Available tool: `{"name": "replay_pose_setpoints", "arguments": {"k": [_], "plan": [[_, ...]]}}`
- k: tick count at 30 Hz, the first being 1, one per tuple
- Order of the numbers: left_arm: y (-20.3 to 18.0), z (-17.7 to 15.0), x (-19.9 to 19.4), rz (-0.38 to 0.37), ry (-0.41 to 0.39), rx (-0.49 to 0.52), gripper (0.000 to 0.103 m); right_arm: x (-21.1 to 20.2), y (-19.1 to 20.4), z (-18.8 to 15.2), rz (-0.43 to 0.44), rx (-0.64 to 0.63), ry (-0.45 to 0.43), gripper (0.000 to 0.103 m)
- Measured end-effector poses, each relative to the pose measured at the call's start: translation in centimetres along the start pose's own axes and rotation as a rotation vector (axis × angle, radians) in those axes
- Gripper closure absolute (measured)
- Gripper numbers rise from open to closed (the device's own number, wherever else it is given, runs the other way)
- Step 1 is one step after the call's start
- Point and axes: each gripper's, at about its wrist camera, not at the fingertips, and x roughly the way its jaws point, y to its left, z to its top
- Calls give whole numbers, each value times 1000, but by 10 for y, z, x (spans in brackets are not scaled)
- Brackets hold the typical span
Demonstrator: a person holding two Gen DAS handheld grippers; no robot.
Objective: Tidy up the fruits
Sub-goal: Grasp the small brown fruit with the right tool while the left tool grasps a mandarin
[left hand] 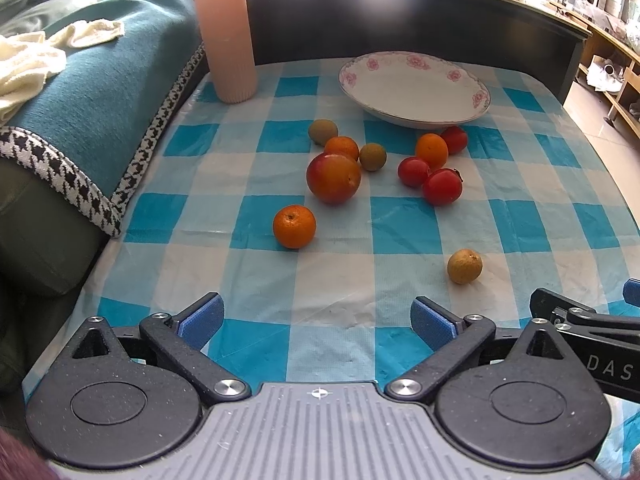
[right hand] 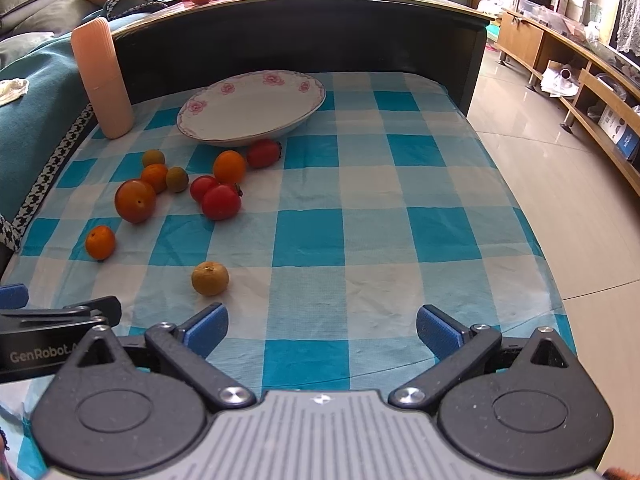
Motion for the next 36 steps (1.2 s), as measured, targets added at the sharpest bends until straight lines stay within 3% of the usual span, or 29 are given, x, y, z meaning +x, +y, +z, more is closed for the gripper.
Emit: {"name": "replay_pose_setpoints", "arguments": {"k": [11, 16, 27, 32, 36], "plan": [[-6, 0, -5, 7, -5, 37, 6, 1, -5, 0, 56, -16, 4, 0], [-5, 10, -10, 19, -31, 36, 10, 0, -1, 10, 132, -40, 16, 14], [17, 28, 24, -39, 19, 66, 11, 25, 28, 36, 270, -179, 31, 20], [12, 30, 35, -55, 35, 135, 13, 41, 34, 36, 315, -242, 86, 36], [16, 33, 39, -75, 29, 126, 15, 50, 42, 37, 327, -308, 105, 43]]}}
